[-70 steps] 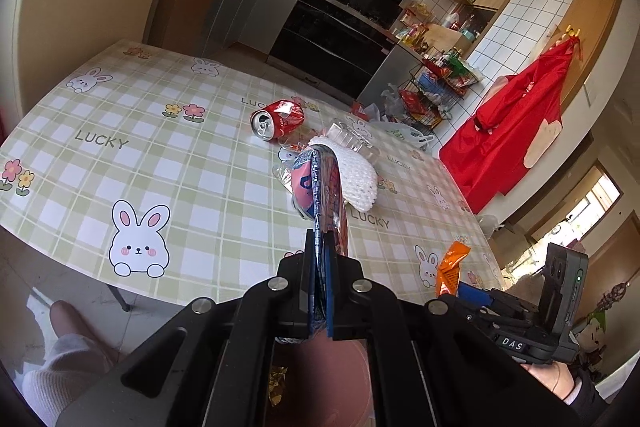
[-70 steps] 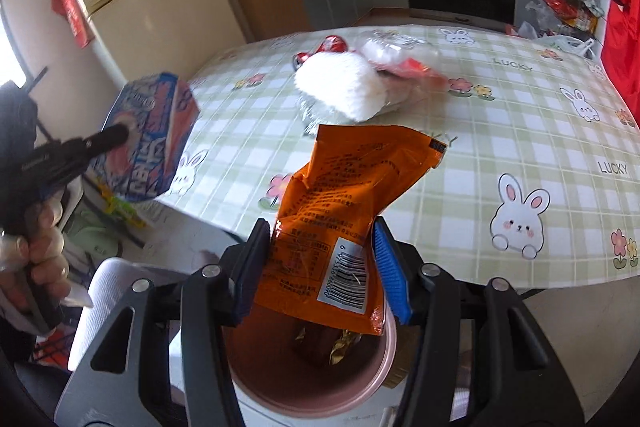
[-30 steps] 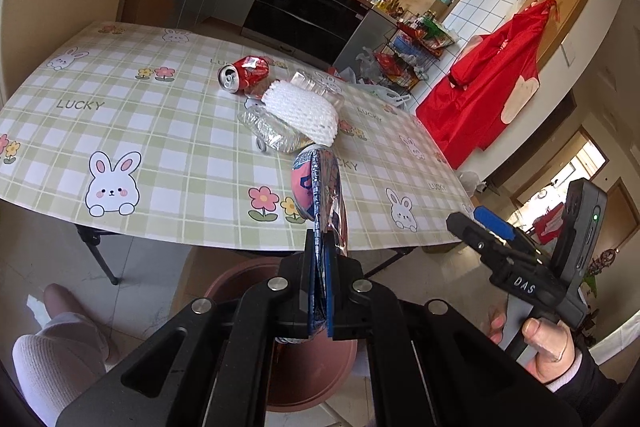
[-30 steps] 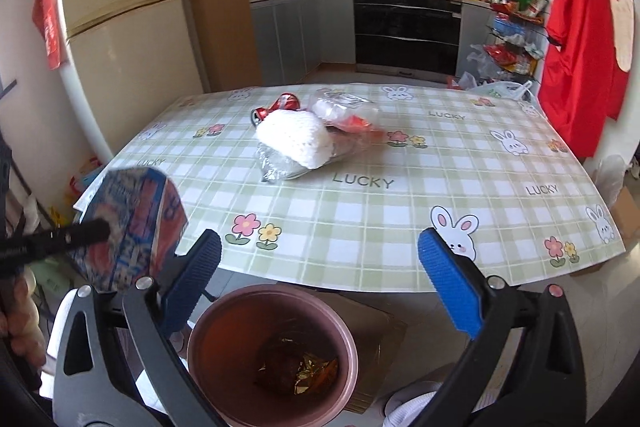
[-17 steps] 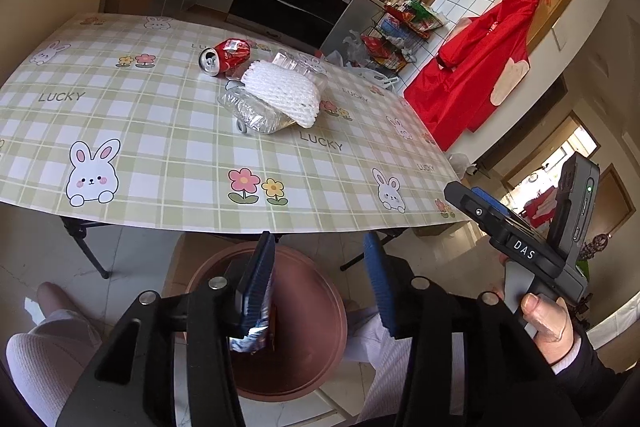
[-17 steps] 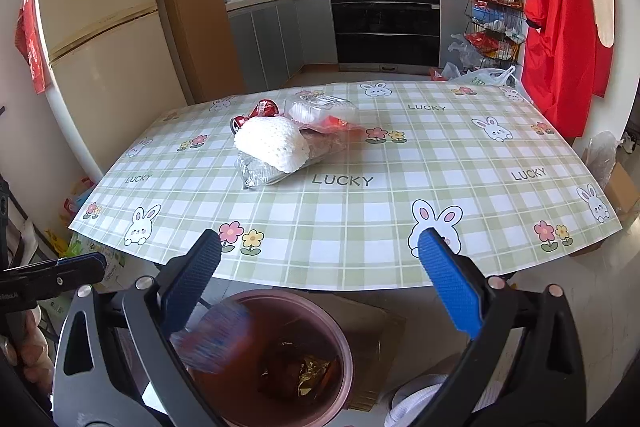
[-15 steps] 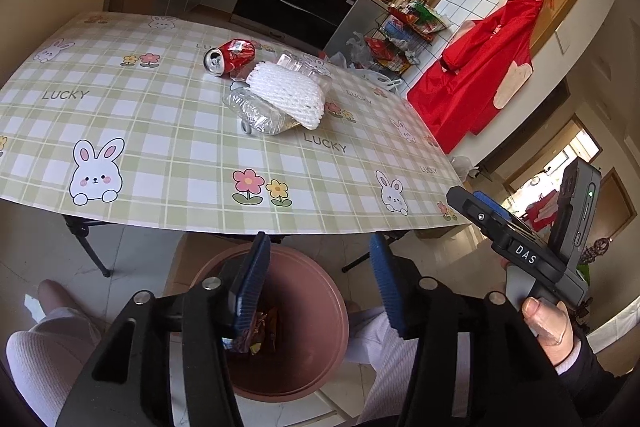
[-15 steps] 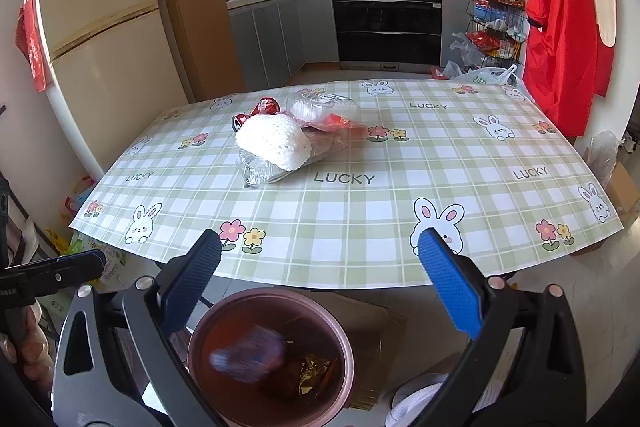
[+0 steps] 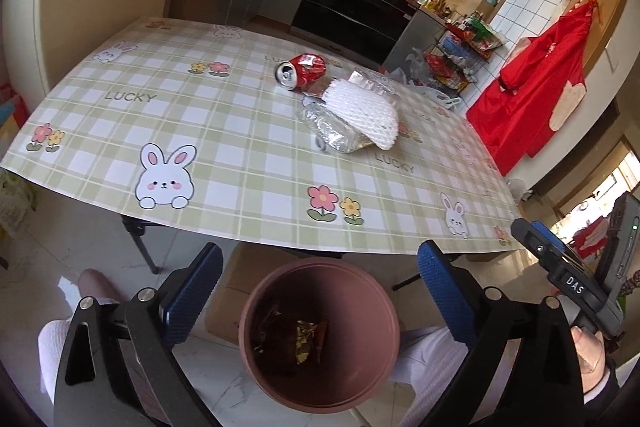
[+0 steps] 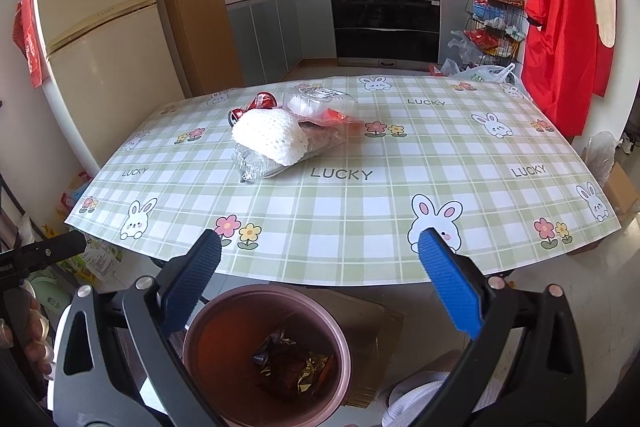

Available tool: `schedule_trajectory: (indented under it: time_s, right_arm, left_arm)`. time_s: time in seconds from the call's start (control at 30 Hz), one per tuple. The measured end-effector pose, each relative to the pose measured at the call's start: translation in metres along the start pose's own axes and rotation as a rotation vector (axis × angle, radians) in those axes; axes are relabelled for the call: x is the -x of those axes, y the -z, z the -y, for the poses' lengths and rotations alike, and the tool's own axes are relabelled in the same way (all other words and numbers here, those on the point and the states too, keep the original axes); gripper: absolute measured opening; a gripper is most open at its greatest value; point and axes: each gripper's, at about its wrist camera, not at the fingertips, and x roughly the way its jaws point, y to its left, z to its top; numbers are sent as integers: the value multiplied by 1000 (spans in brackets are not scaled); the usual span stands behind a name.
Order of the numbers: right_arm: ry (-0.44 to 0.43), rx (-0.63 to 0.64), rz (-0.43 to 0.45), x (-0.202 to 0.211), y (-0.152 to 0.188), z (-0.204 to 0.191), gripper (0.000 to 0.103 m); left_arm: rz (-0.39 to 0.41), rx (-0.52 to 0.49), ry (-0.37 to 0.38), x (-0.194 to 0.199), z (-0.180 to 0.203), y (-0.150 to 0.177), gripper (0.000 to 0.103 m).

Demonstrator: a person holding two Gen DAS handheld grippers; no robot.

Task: Collect trash
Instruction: 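Drop the orange packet into the bin with the right tool while the left tool drops the wrapper, then grasp the white foam net with the right tool and lift it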

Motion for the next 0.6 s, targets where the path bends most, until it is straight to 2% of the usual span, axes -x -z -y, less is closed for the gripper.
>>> schedule_trajectory:
  time_s: [0.3, 0.47, 0.6]
  right_arm:
    - [21, 55, -4, -13, -12, 1, 97]
    - [-20, 143, 0, -35, -38, -8, 97]
    - [-55, 246, -18, -70, -67, -21, 96]
  left_arm:
    - [53, -21, -87, -2, -19, -20, 96]
    - [62, -20, -97, -13, -26, -39, 96]
    - [69, -24, -89, -26, -27, -59, 96]
